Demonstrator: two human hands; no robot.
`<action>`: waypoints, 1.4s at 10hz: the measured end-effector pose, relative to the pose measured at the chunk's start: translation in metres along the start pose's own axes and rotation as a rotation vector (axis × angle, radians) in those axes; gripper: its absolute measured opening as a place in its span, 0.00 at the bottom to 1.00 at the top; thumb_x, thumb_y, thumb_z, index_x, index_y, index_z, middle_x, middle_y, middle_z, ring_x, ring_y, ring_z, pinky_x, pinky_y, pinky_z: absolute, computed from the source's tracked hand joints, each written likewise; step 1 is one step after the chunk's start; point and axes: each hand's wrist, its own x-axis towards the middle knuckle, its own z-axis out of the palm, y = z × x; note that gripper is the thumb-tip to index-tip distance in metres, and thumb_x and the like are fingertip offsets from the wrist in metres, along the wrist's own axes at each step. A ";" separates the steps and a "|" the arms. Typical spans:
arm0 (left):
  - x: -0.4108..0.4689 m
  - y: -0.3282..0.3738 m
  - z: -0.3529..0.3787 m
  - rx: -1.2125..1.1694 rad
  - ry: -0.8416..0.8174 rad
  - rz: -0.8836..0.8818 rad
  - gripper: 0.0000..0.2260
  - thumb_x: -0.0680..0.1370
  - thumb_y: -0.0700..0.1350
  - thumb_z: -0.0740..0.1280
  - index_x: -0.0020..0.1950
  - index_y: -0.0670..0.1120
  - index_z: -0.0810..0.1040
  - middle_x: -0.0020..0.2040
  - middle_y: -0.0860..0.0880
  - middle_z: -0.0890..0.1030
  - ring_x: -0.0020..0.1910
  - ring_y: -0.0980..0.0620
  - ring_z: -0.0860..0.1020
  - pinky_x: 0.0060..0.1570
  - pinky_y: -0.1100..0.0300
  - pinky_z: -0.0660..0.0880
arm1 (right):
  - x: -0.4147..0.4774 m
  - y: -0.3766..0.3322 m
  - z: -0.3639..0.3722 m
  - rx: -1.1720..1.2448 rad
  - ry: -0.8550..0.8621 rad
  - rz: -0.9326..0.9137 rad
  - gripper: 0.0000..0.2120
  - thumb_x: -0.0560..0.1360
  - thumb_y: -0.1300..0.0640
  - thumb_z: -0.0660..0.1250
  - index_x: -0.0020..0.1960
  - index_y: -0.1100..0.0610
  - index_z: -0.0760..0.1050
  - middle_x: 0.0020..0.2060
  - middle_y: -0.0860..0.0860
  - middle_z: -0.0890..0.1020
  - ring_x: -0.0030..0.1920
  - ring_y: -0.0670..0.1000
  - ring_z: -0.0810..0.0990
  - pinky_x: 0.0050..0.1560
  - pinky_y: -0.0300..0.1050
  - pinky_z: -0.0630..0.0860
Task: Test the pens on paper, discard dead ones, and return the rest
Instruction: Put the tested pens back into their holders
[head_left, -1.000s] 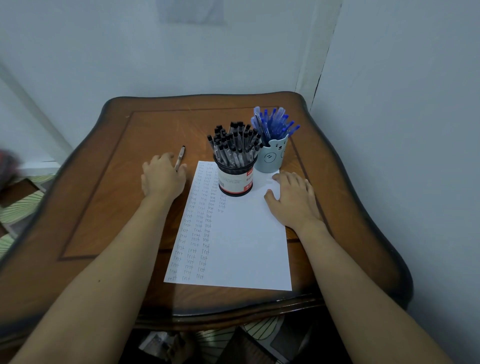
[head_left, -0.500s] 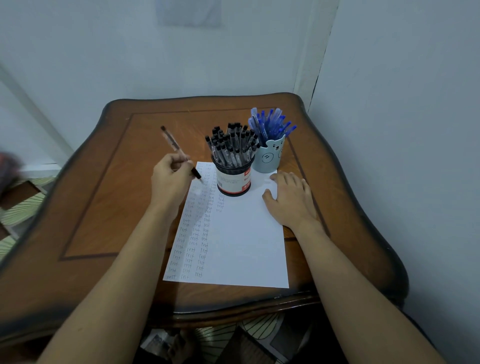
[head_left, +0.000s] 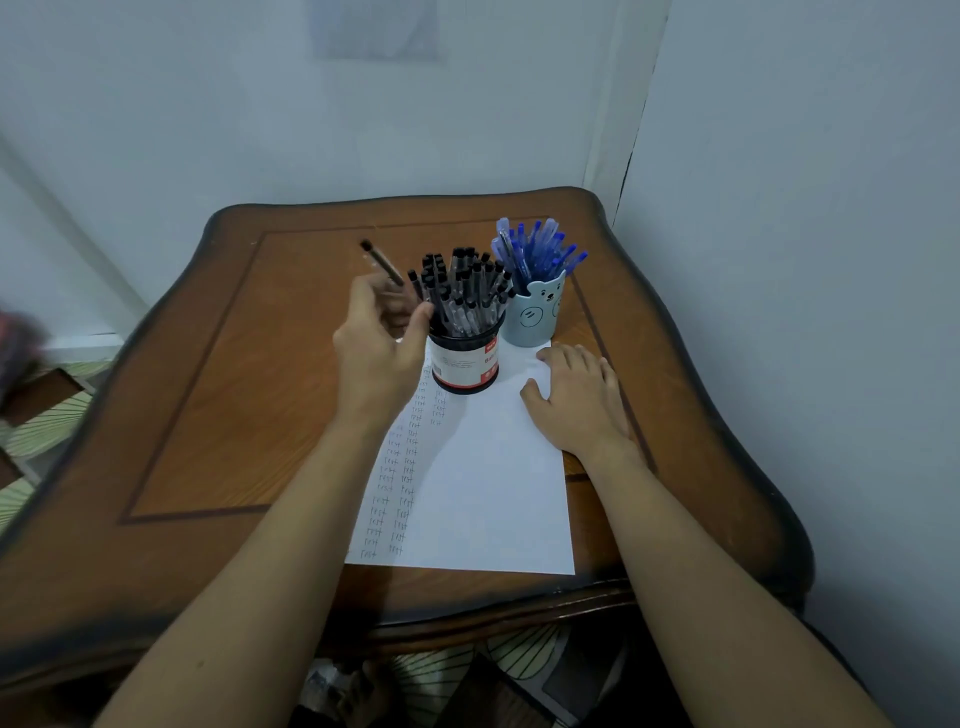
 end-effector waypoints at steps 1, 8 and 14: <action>-0.001 -0.004 0.003 0.104 -0.076 0.005 0.09 0.77 0.41 0.74 0.52 0.47 0.76 0.44 0.59 0.80 0.41 0.67 0.77 0.43 0.72 0.73 | -0.001 -0.001 -0.001 0.003 0.006 -0.004 0.23 0.81 0.45 0.58 0.73 0.52 0.68 0.73 0.51 0.70 0.75 0.53 0.63 0.77 0.56 0.53; 0.011 0.000 0.007 0.184 0.062 0.366 0.06 0.78 0.38 0.68 0.54 0.39 0.80 0.46 0.50 0.80 0.40 0.60 0.76 0.43 0.67 0.75 | -0.002 -0.002 -0.003 -0.010 -0.016 -0.008 0.23 0.81 0.45 0.57 0.74 0.52 0.66 0.75 0.52 0.68 0.77 0.54 0.61 0.78 0.57 0.52; -0.019 -0.038 0.003 0.030 -0.273 -0.015 0.38 0.71 0.48 0.78 0.75 0.49 0.62 0.70 0.53 0.71 0.68 0.54 0.73 0.68 0.52 0.73 | 0.001 0.002 -0.002 0.033 -0.058 0.004 0.24 0.82 0.46 0.58 0.76 0.51 0.64 0.77 0.51 0.65 0.78 0.54 0.57 0.78 0.56 0.48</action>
